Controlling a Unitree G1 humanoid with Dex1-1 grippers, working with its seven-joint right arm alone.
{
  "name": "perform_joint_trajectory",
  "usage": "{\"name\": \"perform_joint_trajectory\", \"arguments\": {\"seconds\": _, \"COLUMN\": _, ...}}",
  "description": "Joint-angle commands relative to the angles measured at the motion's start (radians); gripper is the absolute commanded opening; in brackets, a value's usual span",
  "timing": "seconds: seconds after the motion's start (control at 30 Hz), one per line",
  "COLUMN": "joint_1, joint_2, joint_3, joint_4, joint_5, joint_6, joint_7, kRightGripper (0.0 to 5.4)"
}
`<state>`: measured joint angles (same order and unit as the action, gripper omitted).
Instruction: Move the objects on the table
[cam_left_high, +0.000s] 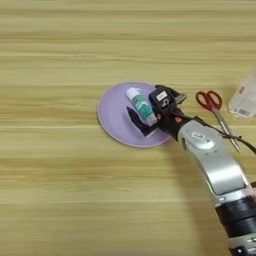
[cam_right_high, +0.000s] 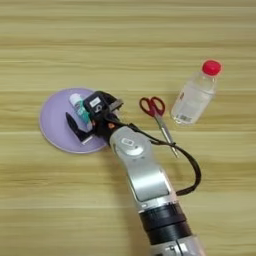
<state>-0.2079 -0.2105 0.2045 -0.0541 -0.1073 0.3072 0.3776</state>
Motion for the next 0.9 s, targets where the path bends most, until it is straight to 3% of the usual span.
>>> {"name": "perform_joint_trajectory", "arguments": {"seconds": 0.03, "joint_1": -0.108, "joint_2": 0.019, "joint_3": 0.042, "joint_4": -0.049, "joint_5": -0.027, "joint_6": -0.007, "joint_7": -0.001, "kRightGripper": 5.34}}
{"name": "perform_joint_trajectory", "arguments": {"seconds": 0.23, "joint_1": -0.212, "joint_2": 0.1, "joint_3": 0.163, "joint_4": 0.073, "joint_5": -0.094, "joint_6": -0.022, "joint_7": 0.005, "kRightGripper": 5.34}}
{"name": "perform_joint_trajectory", "arguments": {"seconds": 0.53, "joint_1": -0.304, "joint_2": 0.172, "joint_3": 0.245, "joint_4": 0.294, "joint_5": -0.157, "joint_6": -0.113, "joint_7": -0.005, "kRightGripper": 5.34}}
{"name": "perform_joint_trajectory", "arguments": {"seconds": 0.77, "joint_1": -0.31, "joint_2": 0.151, "joint_3": 0.256, "joint_4": 0.362, "joint_5": -0.221, "joint_6": -0.189, "joint_7": -0.043, "kRightGripper": 5.34}}
{"name": "perform_joint_trajectory", "arguments": {"seconds": 0.9, "joint_1": -0.301, "joint_2": 0.111, "joint_3": 0.234, "joint_4": 0.383, "joint_5": -0.239, "joint_6": -0.209, "joint_7": -0.04, "kRightGripper": 5.34}}
